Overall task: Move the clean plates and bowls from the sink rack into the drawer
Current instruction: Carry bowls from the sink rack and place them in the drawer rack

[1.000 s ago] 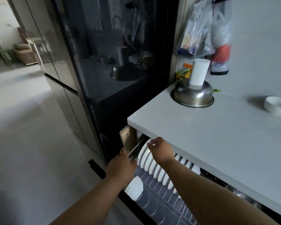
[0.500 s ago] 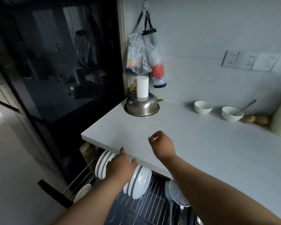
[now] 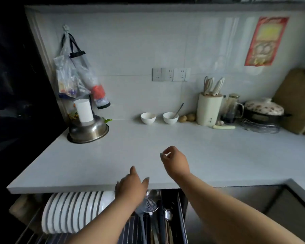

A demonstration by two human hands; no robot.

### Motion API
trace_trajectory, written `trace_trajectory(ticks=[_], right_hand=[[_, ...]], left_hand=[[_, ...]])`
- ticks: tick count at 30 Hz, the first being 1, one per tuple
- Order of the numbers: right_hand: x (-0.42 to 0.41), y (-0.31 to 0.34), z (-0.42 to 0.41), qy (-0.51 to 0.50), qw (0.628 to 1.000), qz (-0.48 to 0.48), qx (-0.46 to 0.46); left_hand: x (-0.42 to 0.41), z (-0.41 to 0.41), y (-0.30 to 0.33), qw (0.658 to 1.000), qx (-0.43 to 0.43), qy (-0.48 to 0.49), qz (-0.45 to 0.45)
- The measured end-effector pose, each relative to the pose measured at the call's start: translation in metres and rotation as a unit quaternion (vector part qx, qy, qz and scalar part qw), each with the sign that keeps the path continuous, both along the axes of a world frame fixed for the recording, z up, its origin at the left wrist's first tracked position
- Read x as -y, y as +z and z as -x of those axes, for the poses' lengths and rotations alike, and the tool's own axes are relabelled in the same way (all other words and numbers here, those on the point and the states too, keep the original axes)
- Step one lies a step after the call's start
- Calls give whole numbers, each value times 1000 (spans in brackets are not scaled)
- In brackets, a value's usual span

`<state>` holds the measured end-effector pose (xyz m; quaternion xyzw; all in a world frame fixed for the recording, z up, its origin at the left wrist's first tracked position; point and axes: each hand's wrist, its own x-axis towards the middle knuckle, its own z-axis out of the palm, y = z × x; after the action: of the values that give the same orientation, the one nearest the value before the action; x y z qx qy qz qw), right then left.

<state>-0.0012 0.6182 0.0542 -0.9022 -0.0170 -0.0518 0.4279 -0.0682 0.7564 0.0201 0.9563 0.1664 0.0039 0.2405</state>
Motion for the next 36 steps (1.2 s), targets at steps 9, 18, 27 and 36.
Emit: trace_trajectory(ticks=[9,18,27,36], right_hand=[[133,5,56,-143,990,1,-13],[262,22,74,-229,973,-11,-5],[429,35,73,-294,956,13,7],[573,20,87,-353,935,35,9]], left_hand=[[119,14,11,989,7,-147,-11],[245,0,33,973,16,-224,-55],[417,-18,44,955,28,-287,-63],[566,-21,29,938,14,-344,-48]])
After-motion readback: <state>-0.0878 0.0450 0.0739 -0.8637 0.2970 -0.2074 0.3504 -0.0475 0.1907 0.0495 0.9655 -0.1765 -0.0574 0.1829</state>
